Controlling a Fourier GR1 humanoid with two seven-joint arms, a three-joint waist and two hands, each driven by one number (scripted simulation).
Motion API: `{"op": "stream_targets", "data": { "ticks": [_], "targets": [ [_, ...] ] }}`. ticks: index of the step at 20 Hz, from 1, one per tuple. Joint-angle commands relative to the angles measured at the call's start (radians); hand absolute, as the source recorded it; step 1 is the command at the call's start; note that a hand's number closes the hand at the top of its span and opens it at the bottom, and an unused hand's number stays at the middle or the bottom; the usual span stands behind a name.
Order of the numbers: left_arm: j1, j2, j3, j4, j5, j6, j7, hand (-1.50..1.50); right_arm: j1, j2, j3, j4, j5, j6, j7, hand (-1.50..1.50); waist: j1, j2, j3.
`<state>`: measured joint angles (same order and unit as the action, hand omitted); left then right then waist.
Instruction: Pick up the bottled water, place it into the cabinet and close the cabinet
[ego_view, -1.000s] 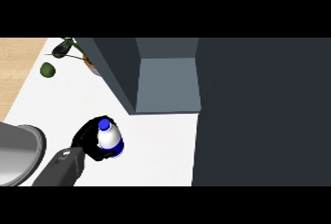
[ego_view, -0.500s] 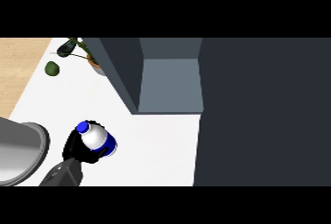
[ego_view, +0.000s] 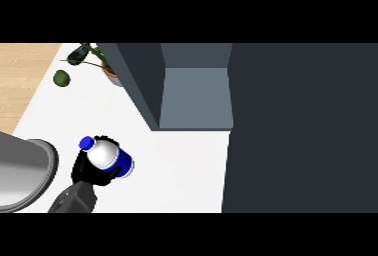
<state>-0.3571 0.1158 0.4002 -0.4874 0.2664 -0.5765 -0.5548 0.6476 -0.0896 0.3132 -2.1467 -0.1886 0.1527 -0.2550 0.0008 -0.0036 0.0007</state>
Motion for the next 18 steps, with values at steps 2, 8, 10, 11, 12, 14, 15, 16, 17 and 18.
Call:
{"op": "stream_targets", "data": {
  "ticks": [2,8,10,11,12,14,15,16,17,18],
  "targets": [
    [0.093,-0.038,-0.041,-0.191,0.050,-0.012,0.081,1.50,-0.091,-0.009,-0.046,-0.030,-0.042,-0.037,0.114,-1.50,0.007,0.000,0.000],
    [0.145,-0.113,-0.144,-0.522,0.129,0.104,0.324,1.50,-0.002,0.030,0.080,0.005,0.042,-0.038,0.011,-1.50,0.009,-0.005,0.001],
    [0.148,-0.114,-0.202,-0.582,0.173,0.163,0.324,1.50,-0.016,0.011,0.048,-0.051,0.000,-0.040,0.049,-1.50,0.001,-0.002,0.000],
    [0.154,-0.115,-0.248,-0.587,0.141,0.190,0.280,1.50,0.028,-0.005,0.059,-0.053,0.002,-0.025,0.021,-1.50,-0.004,-0.001,0.000],
    [0.116,-0.115,-0.231,-0.665,0.167,0.248,0.355,1.50,-0.060,-0.003,-0.008,-0.031,-0.038,-0.034,0.074,-1.50,0.005,-0.001,0.001],
    [0.170,-0.115,-0.358,-0.699,0.184,0.327,0.301,1.50,-0.046,-0.002,0.024,0.030,-0.009,-0.022,0.023,-1.50,-0.002,0.000,0.000],
    [0.197,-0.115,-0.454,-0.712,0.210,0.383,0.267,1.50,-0.006,-0.017,0.034,-0.023,-0.019,-0.016,0.027,-1.50,-0.006,0.000,0.000],
    [0.175,-0.115,-0.390,-0.854,0.210,0.397,0.431,1.50,-0.011,0.012,0.069,-0.008,0.010,-0.045,0.044,-1.50,0.004,-0.003,0.001],
    [0.125,-0.115,-0.459,-0.762,0.192,0.469,0.326,1.50,-0.051,0.017,0.067,0.019,0.000,-0.035,0.032,-1.50,-0.006,0.001,0.000],
    [0.163,-0.116,-0.471,-0.841,0.213,0.482,0.376,1.50,-0.059,0.000,0.025,0.024,-0.019,-0.031,0.025,-1.50,-0.003,0.001,0.000]
  ]
}}
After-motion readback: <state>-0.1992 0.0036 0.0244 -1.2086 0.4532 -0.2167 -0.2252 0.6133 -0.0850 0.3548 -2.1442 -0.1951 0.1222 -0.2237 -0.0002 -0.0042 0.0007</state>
